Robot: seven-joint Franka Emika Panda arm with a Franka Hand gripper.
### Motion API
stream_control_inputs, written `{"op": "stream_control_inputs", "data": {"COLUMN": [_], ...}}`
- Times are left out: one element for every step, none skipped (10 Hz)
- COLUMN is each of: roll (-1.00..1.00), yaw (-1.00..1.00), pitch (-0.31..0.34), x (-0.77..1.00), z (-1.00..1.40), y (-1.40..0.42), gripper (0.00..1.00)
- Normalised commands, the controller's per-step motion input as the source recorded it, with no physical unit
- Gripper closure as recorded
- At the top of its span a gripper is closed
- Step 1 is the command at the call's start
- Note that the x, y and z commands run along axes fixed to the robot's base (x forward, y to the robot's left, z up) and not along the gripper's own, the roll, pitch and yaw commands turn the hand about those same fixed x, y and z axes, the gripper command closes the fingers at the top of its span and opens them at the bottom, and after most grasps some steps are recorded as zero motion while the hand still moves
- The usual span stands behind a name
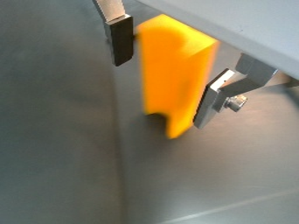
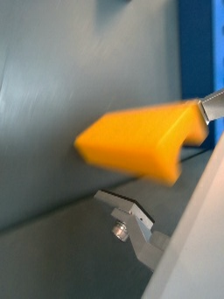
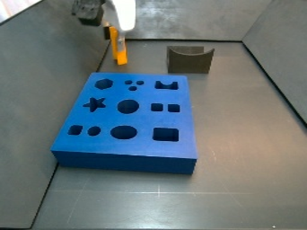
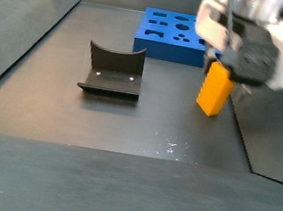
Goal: Pick up the arch object. Move up. Rotate the arch object. Move to above the board. Insert the arch object.
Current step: Pick up the arch object.
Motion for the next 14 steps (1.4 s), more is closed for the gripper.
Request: {"op": "stream_control_inputs", "data": {"roll": [-0.17,0.00,0.00,0.01,-0.11,-0.06,0.00,0.00,0.00,0.00,0.00,0.00,0.00,0.00], "yaw": [-0.54,-0.21,-0.04,0.00,0.01,0.00,0.00,0.00,0.00,0.00,0.00,0.00,0.00,0.00], "pitch": [-0.129,-0.099,-0.204,-0.224,-0.170,-0.030,0.000,0.000,0.000,0.000,0.000,0.000,0.000,0.000], "x": [0.40,0.00,-0.17,-0.46,-0.23,0.00,0.00,0.00,0.00,0.00,0.00,0.00,0.00,0.00], "z": [0.13,-0.13,-0.48,-0.75,-0.24,0.00,0.00,0.00,0.00,0.00,0.00,0.00,0.00,0.00], "y": [0.00,0.02,0.02,0.12,0.08,0.03,0.00,0.00,0.00,0.00,0.00,0.00,0.00,0.00], "gripper": [0.00,0.00,0.00,0.00,0.00,0.00,0.00,1.00,1.00,1.00,1.00,1.00,1.00,1.00]}}
